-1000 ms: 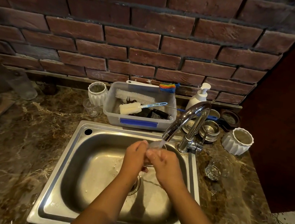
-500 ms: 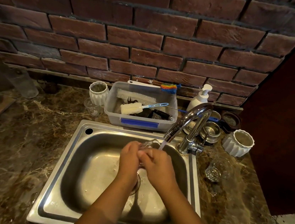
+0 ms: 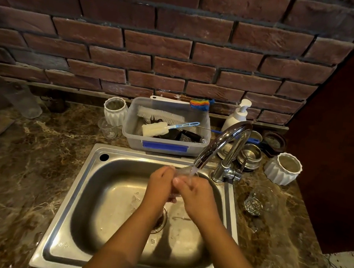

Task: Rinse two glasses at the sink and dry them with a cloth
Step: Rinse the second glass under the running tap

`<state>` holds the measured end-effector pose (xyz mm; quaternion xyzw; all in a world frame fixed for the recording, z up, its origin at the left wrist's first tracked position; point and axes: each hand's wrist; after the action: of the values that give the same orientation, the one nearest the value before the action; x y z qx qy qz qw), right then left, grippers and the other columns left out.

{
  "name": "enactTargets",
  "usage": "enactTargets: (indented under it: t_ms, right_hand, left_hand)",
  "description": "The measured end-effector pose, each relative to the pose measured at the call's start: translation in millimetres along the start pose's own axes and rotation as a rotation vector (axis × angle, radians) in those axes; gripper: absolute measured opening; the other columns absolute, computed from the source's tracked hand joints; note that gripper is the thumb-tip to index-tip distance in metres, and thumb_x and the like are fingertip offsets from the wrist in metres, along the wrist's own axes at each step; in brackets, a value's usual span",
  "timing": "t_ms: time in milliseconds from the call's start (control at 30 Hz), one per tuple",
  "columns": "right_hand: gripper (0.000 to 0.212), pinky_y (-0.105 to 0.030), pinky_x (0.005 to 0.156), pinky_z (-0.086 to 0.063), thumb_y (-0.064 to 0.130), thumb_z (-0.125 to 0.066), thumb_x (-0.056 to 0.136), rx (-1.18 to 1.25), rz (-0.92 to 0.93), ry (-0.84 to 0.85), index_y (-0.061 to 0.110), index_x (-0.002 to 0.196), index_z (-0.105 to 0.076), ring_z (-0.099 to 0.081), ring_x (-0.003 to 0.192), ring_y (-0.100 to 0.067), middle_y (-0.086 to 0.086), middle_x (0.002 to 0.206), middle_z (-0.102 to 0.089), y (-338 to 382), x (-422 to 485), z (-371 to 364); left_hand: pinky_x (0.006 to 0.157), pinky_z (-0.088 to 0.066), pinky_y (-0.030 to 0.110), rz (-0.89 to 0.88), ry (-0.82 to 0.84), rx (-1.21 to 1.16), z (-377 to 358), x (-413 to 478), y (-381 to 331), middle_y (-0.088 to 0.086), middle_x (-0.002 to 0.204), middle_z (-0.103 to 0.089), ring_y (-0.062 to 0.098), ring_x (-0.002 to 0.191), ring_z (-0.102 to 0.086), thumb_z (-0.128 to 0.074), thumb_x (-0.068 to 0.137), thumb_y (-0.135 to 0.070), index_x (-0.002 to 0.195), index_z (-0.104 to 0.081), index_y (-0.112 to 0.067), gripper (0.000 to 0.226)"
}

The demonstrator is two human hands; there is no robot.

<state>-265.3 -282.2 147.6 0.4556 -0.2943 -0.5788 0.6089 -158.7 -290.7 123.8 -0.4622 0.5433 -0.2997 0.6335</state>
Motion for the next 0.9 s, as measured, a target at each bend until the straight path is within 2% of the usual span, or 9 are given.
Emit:
enactTargets:
  t_ms: [67,167,233,333,467,567,700,800,900]
  right_hand:
    - [0.019,-0.039,0.086,-0.056,0.033,-0.057,0.097,-0.313,0.209,0.116,0.026,0.092,-0.074,-0.069,0.083,-0.005,0.006,0.086,-0.075,5.2,-0.6,5.9]
    - [0.018,-0.04,0.112,-0.036,0.038,-0.053,0.098,-0.813,0.442,0.246,0.032,0.099,-0.07,-0.063,0.103,-0.011,0.006,0.1,-0.072,18.8,-2.2,13.4]
    - [0.019,-0.042,0.115,-0.026,0.039,-0.051,0.099,-0.913,0.47,0.283,0.032,0.103,-0.069,-0.059,0.109,-0.014,0.004,0.106,-0.07,19.3,-3.4,14.0]
    - [0.02,-0.041,0.112,-0.032,0.04,-0.052,0.098,-0.873,0.457,0.272,0.031,0.105,-0.068,-0.06,0.108,-0.013,0.004,0.108,-0.07,5.9,-5.9,6.0]
    - [0.017,-0.03,0.087,-0.056,0.031,-0.059,0.096,-0.304,0.241,0.159,0.025,0.102,-0.074,-0.068,0.088,-0.002,0.007,0.093,-0.075,-6.0,-5.1,0.6]
    - [0.021,-0.032,0.087,-0.057,0.023,-0.056,0.099,0.206,0.002,0.008,0.023,0.096,-0.076,-0.072,0.091,-0.009,0.002,0.092,-0.078,3.8,-3.0,-1.2]
    - [0.021,-0.043,0.082,-0.055,0.022,-0.055,0.099,0.967,-0.404,-0.016,0.009,0.099,-0.072,-0.072,0.091,-0.025,-0.01,0.092,-0.077,10.4,0.6,0.3]
    - [0.026,-0.047,0.088,-0.054,0.023,-0.053,0.099,1.093,-0.46,0.031,0.008,0.109,-0.071,-0.074,0.092,-0.026,-0.016,0.102,-0.076,1.4,-4.7,2.8]
    - [0.025,-0.05,0.093,-0.051,0.026,-0.055,0.099,0.894,-0.341,0.031,0.01,0.1,-0.075,-0.072,0.092,-0.027,-0.014,0.094,-0.077,-8.0,-6.6,0.3]
  left_hand:
    - [0.064,-0.048,0.032,0.239,0.051,-0.173,4.3,3.2,-4.0,0.013,0.082,-0.069,0.021,0.075,-0.061,-0.053,0.099,-0.032,0.097,-0.068,-0.009,0.027]
    - [0.047,-0.043,0.024,0.471,0.199,-0.479,15.1,6.8,1.8,0.005,0.073,-0.064,0.014,0.056,-0.054,-0.062,0.091,-0.036,0.097,-0.068,-0.009,0.028]
    - [0.052,-0.044,0.024,0.53,0.236,-0.54,19.2,8.3,14.4,0.006,0.079,-0.068,0.014,0.061,-0.057,-0.061,0.092,-0.043,0.104,-0.071,-0.01,0.037]
    - [0.052,-0.044,0.025,0.531,0.213,-0.547,17.6,3.1,19.7,0.007,0.08,-0.07,0.015,0.062,-0.06,-0.059,0.094,-0.04,0.106,-0.069,-0.009,0.034]
    - [0.06,-0.049,0.031,0.263,-0.061,-0.357,7.2,-0.6,5.2,0.011,0.081,-0.066,0.019,0.071,-0.061,-0.049,0.101,-0.025,0.092,-0.066,-0.01,0.025]
    - [0.057,-0.05,0.03,-0.108,-0.134,-0.004,1.1,1.2,-6.6,0.015,0.091,-0.067,0.021,0.074,-0.062,-0.045,0.103,-0.021,0.096,-0.063,-0.013,0.021]
    - [0.069,-0.05,0.016,-0.511,-0.13,0.333,0.9,1.3,-8.8,-0.002,0.094,-0.064,0.009,0.085,-0.063,-0.053,0.101,-0.021,0.096,-0.062,-0.022,0.01]
    - [0.071,-0.047,0.01,-0.606,-0.11,0.495,4.3,5.9,5.4,-0.007,0.097,-0.062,0.003,0.089,-0.059,-0.054,0.101,-0.019,0.099,-0.06,-0.026,0.009]
    - [0.07,-0.055,0.026,-0.413,-0.056,0.336,3.2,3.0,10.4,-0.002,0.09,-0.066,0.014,0.083,-0.065,-0.052,0.102,-0.023,0.093,-0.063,-0.024,0.014]
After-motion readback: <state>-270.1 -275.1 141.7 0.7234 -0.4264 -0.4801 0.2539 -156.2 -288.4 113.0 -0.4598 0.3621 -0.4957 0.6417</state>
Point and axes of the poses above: each hand's wrist, its own x-axis towards the middle knuckle, its own z-axis out of the back of the hand, y = z × x
